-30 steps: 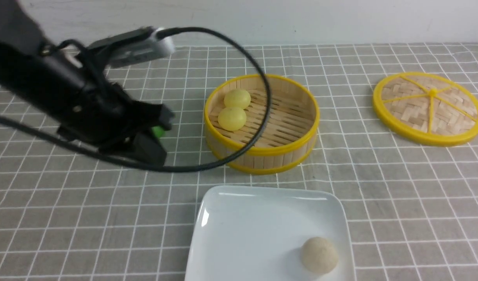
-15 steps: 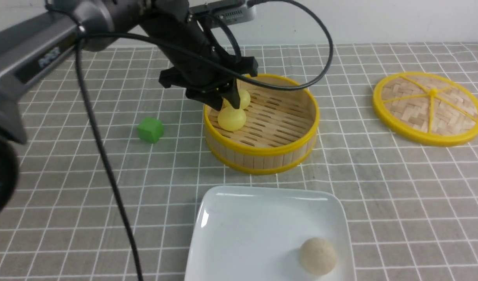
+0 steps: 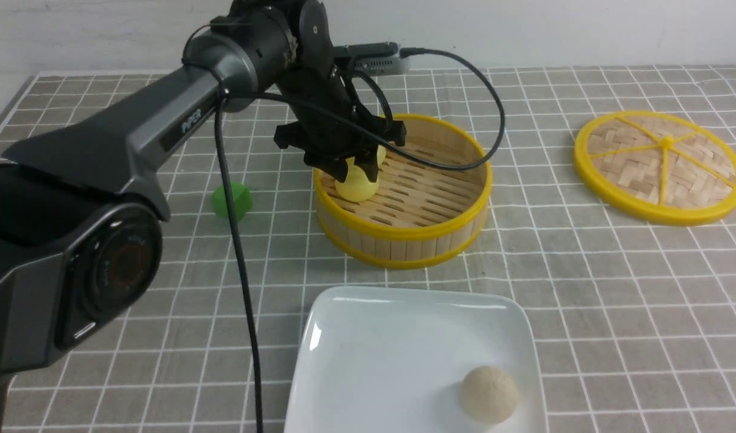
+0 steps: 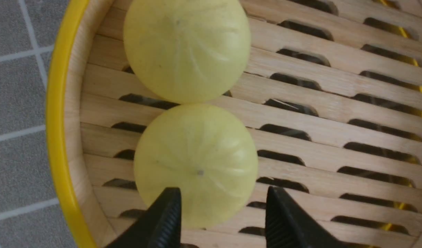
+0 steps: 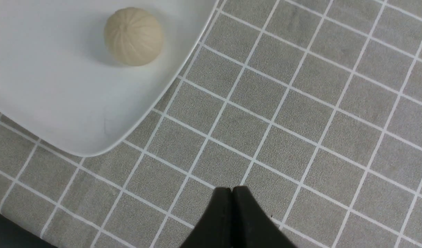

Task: Put the steamed buns into the plate on the grey tablecloth.
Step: 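Reach into the bamboo steamer and grasp a bun with the left gripper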

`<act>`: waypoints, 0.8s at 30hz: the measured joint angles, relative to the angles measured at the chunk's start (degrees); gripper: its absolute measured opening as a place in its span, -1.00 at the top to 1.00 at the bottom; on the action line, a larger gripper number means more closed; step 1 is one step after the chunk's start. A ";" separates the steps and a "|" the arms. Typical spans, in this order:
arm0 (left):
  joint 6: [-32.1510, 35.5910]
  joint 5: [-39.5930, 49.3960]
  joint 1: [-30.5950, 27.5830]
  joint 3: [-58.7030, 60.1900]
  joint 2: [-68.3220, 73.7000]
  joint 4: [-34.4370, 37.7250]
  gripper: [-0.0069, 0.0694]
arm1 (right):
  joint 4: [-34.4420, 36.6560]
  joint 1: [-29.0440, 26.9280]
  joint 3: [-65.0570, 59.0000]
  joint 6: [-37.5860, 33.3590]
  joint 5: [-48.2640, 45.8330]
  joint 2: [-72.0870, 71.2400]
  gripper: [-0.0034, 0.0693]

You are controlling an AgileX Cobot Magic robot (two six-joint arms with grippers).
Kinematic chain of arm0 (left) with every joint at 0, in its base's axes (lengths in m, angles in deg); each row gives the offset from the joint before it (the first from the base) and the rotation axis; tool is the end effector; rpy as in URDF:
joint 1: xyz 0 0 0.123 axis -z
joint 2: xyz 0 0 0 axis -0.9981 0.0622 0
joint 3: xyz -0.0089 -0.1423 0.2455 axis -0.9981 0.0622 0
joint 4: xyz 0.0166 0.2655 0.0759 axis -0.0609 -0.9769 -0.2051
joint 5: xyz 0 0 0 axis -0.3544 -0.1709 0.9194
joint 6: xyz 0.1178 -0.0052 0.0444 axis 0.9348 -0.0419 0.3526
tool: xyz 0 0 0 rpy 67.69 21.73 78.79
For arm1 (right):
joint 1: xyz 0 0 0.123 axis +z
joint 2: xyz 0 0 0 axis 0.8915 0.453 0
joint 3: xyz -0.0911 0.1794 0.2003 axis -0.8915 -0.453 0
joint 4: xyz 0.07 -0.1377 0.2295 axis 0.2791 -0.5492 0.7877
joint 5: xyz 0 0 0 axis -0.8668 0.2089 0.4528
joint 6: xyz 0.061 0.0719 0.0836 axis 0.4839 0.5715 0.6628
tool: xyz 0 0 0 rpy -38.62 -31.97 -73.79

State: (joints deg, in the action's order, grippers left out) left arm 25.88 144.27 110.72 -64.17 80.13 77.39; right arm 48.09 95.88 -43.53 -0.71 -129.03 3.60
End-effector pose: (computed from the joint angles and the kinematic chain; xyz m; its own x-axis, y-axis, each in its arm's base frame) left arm 0.4958 -0.2392 0.1935 -0.8906 0.1752 -0.4197 0.2754 0.9422 -0.1910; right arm 0.1324 0.0872 0.2761 -0.7477 -0.3271 -0.5778 -0.4541 0.8868 0.0856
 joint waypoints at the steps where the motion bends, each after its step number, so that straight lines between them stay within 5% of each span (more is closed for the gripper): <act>1: 0.00 -0.38 0.00 0.00 0.28 -0.34 -0.12 | 0.00 0.00 0.00 0.00 0.11 0.00 0.90; 9: -0.13 -3.64 0.00 -0.09 0.82 -1.42 -0.03 | 0.00 0.00 0.00 0.13 1.54 0.00 0.88; 21: -0.13 -1.63 0.00 -0.58 2.16 -1.53 0.71 | 0.00 0.00 0.00 0.13 1.59 0.00 0.84; 24: -0.13 0.55 0.00 -0.58 1.47 -1.53 0.77 | 0.00 0.00 0.00 0.13 1.59 0.00 0.83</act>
State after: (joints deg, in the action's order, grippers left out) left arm 25.76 144.83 110.72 -64.74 81.60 75.86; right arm 48.09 95.88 -43.53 -0.58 -127.44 3.60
